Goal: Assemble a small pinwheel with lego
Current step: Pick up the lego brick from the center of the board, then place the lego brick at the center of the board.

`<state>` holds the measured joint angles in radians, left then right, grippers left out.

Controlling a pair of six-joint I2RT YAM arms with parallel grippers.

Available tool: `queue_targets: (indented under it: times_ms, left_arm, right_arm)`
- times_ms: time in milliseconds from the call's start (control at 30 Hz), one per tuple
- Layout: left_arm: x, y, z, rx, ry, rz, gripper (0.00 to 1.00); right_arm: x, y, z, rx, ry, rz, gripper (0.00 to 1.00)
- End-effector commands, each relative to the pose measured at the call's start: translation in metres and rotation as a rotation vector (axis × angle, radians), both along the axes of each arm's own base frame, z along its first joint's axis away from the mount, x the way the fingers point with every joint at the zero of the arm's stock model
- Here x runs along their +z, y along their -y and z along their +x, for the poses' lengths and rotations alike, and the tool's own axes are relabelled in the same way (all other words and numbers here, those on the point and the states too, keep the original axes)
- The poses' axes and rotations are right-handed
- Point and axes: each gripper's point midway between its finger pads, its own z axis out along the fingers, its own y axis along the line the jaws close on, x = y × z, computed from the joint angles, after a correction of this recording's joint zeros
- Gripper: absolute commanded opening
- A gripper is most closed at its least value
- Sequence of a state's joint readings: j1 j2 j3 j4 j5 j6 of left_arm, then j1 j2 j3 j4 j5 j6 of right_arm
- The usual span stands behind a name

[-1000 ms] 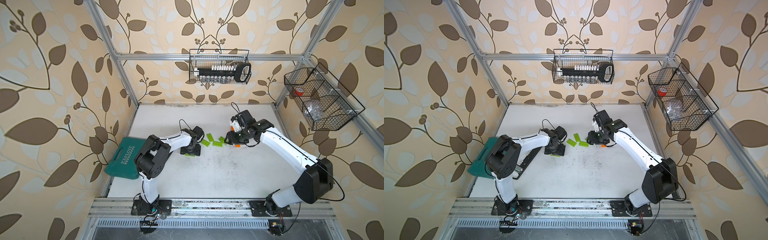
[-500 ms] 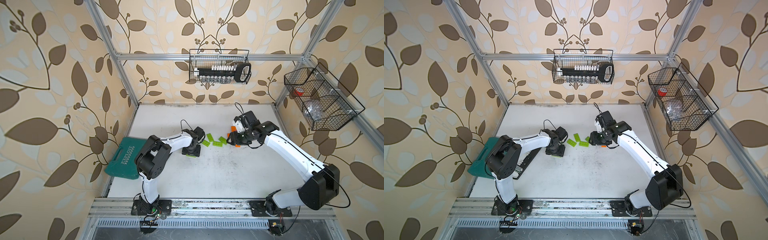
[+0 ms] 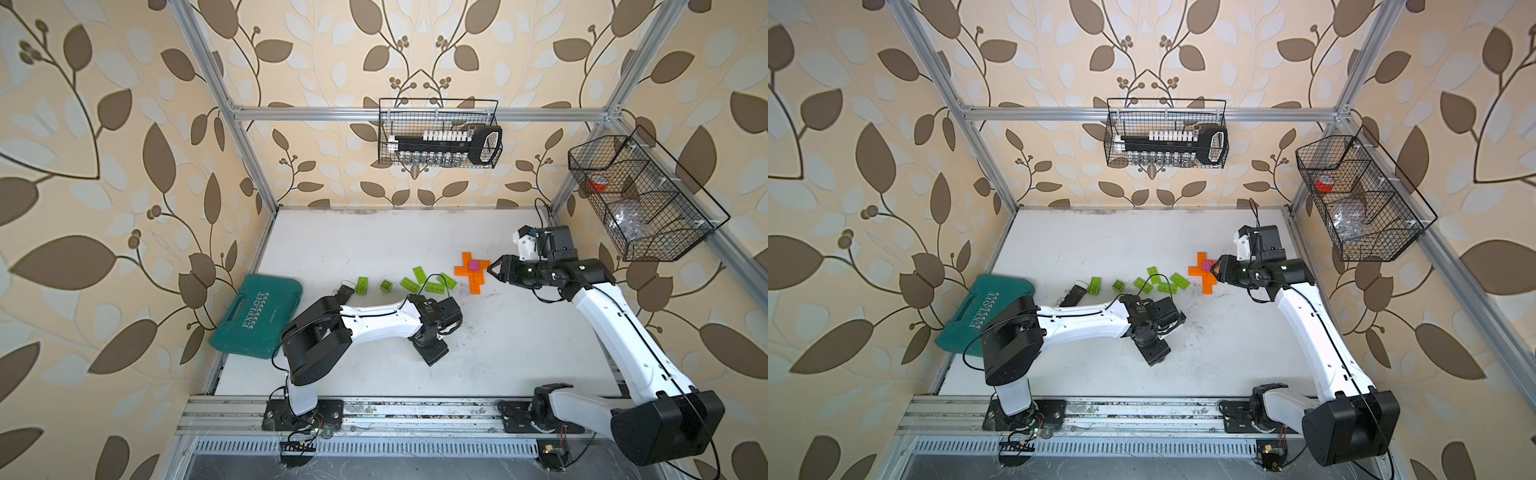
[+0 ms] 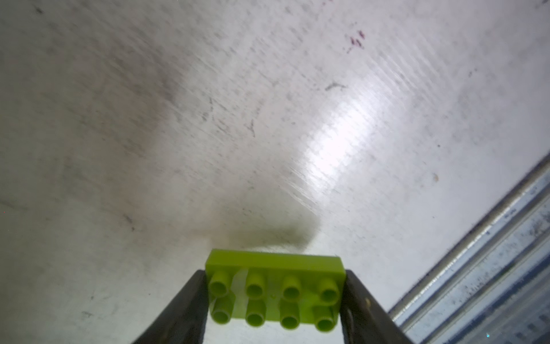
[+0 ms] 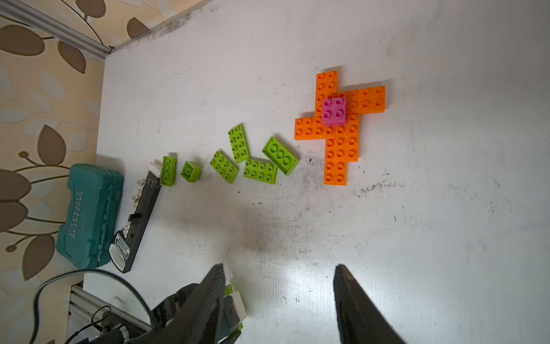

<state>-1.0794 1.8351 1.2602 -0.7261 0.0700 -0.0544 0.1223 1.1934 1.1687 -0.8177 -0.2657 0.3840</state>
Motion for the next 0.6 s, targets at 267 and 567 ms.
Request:
queue_targets:
  times_ms: [267, 567]
  left_arm:
    - [-0.010, -0.002, -0.001, -0.121, 0.040, 0.084, 0.72]
    - [-0.014, -0.012, 0.001, -0.119, 0.055, 0.124, 0.80]
  right_arm:
    - [-0.004, -0.007, -0.003, 0.037, -0.009, 0.028, 0.55]
    - [-0.007, -0.005, -0.005, 0.034, -0.018, 0.022, 0.55]
